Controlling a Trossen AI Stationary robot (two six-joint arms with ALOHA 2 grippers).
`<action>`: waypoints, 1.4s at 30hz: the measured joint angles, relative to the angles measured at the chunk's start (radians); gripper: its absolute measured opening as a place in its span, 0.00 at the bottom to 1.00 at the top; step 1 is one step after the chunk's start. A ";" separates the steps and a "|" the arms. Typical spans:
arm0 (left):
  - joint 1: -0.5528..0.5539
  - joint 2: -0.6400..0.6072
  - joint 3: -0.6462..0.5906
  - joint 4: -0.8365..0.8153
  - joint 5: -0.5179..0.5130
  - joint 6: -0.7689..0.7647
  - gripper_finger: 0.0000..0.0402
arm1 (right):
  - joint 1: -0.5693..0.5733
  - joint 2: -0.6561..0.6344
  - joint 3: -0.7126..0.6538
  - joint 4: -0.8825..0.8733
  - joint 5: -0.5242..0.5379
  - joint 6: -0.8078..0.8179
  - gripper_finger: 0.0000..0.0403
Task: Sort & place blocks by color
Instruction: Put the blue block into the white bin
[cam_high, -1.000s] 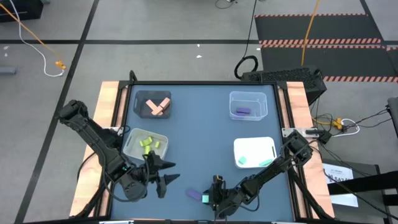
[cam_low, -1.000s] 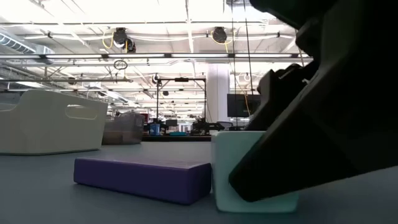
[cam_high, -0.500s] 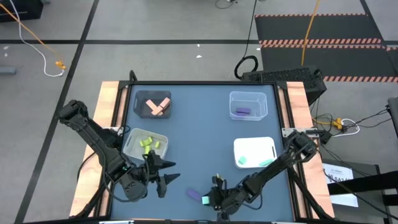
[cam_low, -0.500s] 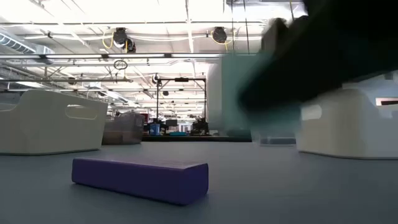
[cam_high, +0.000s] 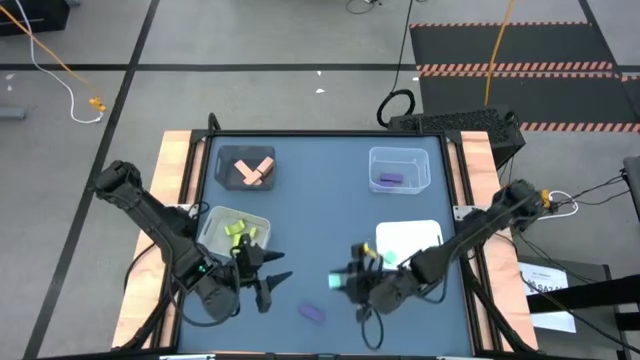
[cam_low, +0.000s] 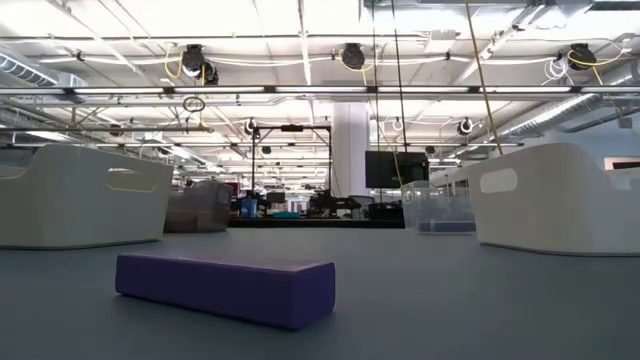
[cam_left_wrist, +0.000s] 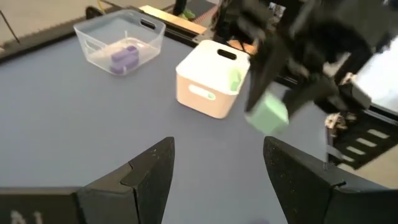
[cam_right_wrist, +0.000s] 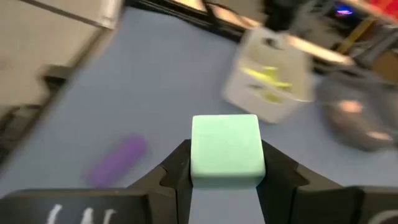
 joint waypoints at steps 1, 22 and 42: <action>0.010 0.000 0.000 0.001 0.000 0.017 0.61 | -0.011 -0.021 0.000 -0.033 0.023 -0.016 0.28; 0.306 0.000 -0.018 0.022 0.005 0.173 0.61 | -0.284 -0.329 -0.457 0.304 0.113 -0.223 0.28; 0.419 0.000 -0.019 0.053 0.120 0.255 0.61 | -0.358 -0.338 -0.544 0.626 -0.016 -0.510 0.28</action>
